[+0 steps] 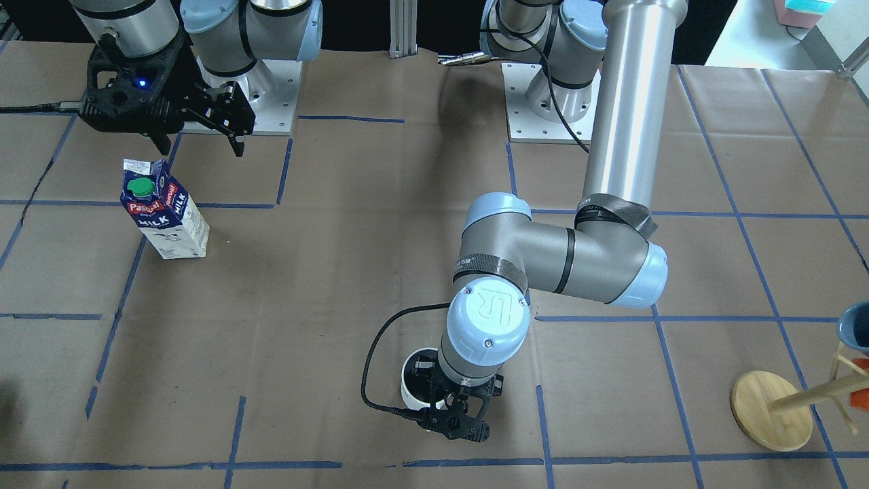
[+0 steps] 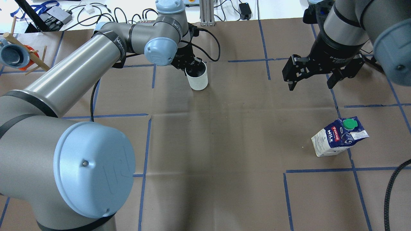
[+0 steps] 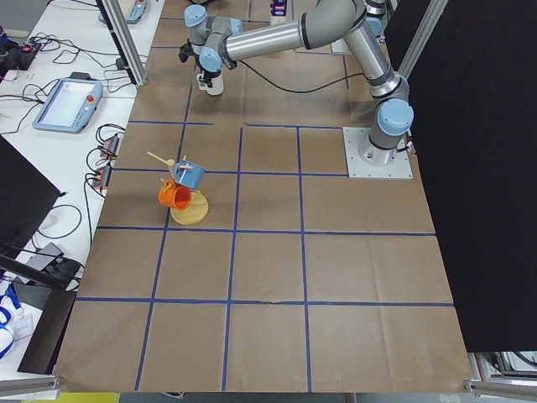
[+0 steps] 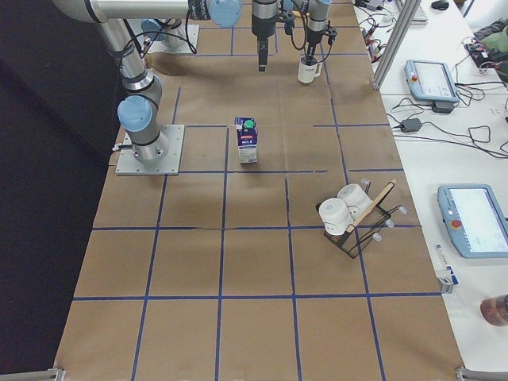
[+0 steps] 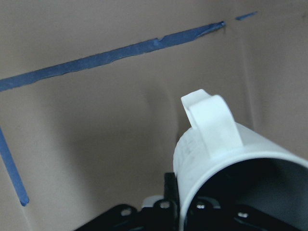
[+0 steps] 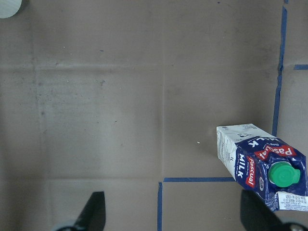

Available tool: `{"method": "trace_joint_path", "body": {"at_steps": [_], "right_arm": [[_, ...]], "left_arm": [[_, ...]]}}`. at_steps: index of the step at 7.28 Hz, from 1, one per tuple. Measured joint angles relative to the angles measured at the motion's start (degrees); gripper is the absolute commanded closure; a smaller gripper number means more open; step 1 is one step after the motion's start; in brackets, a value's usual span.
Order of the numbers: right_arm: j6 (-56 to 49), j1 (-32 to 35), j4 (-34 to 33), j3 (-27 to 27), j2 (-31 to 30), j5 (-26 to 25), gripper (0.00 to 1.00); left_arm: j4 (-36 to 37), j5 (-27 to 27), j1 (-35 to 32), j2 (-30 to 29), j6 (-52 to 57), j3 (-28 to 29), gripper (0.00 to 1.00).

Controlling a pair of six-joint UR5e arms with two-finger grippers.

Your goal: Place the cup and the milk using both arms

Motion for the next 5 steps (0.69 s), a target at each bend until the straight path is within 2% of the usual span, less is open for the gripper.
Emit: {"method": "trace_joint_path", "body": {"at_steps": [3,4,5], "right_arm": [[0.0,0.0,-0.01,0.0,0.0,0.01,0.0],[0.0,0.0,-0.01,0.0,0.0,0.01,0.0],[0.0,0.0,-0.01,0.0,0.0,0.01,0.0]], "left_arm": [[0.02,-0.05,-0.03,-0.6,0.0,0.15,0.49],[0.02,-0.09,-0.06,-0.62,0.0,0.16,0.2],[-0.06,-0.12,-0.12,-0.39,-0.02,0.2,0.01]]}}
